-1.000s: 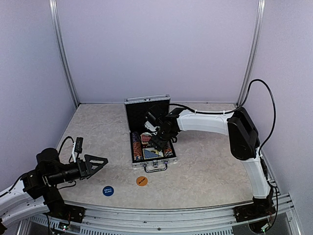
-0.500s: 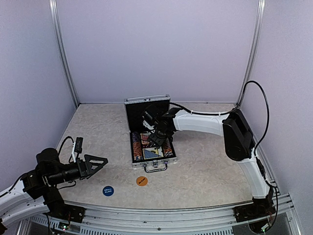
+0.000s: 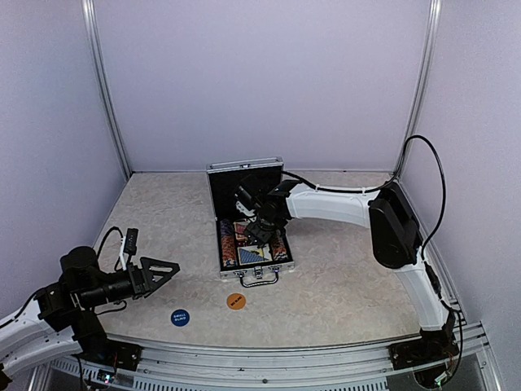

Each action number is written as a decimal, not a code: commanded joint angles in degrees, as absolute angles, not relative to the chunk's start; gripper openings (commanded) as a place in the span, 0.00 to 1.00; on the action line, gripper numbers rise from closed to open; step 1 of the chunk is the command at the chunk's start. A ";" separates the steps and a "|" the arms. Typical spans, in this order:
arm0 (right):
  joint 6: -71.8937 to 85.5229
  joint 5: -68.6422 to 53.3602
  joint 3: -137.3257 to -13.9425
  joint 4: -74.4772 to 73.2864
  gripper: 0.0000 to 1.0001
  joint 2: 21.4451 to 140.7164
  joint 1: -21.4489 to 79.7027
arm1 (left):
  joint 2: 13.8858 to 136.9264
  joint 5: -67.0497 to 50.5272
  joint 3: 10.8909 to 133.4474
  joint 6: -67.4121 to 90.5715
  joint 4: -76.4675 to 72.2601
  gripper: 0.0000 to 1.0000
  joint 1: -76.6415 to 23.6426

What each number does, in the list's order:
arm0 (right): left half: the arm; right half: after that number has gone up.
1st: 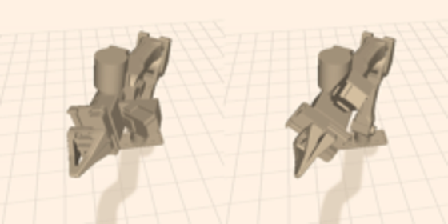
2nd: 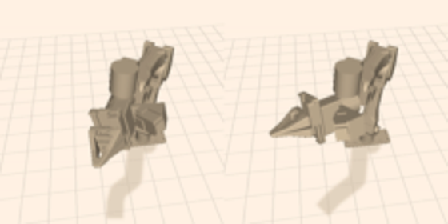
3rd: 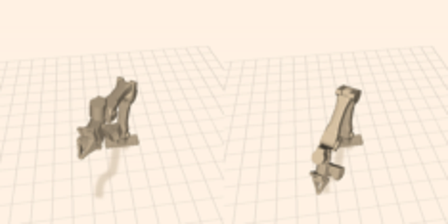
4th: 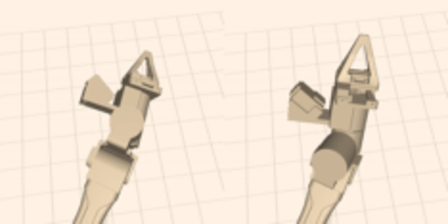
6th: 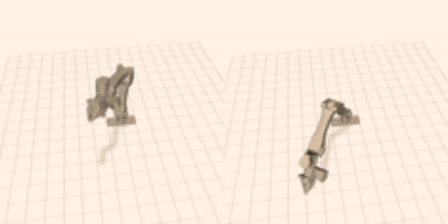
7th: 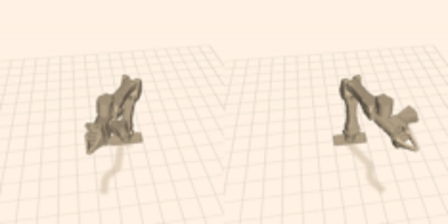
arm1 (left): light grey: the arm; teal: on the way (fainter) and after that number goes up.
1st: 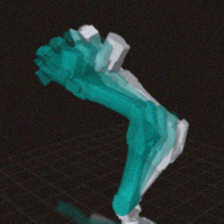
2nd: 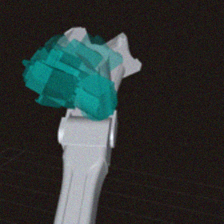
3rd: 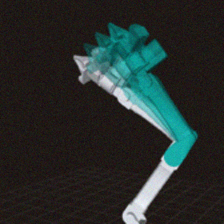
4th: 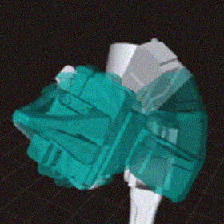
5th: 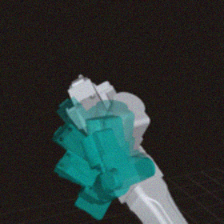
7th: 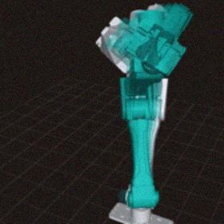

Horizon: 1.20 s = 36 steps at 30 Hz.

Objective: Pack up texas hold em set

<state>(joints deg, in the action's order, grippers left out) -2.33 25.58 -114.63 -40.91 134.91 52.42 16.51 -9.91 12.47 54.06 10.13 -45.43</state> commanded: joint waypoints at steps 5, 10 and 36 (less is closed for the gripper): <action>-5.22 24.06 -108.49 -39.59 1.00 123.57 57.69 | 16.44 -9.14 13.68 54.33 10.97 0.99 -45.79; -3.62 22.90 -107.55 -43.49 1.00 121.26 58.19 | 17.10 -9.45 14.34 54.94 11.33 0.99 -46.17; -8.52 12.53 -108.06 -47.15 0.98 120.76 61.01 | 34.14 7.39 32.09 62.61 42.54 0.99 -64.08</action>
<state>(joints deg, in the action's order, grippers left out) -6.63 21.26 -108.64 -43.09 126.45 57.89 31.40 3.73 27.64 60.82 32.62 -60.69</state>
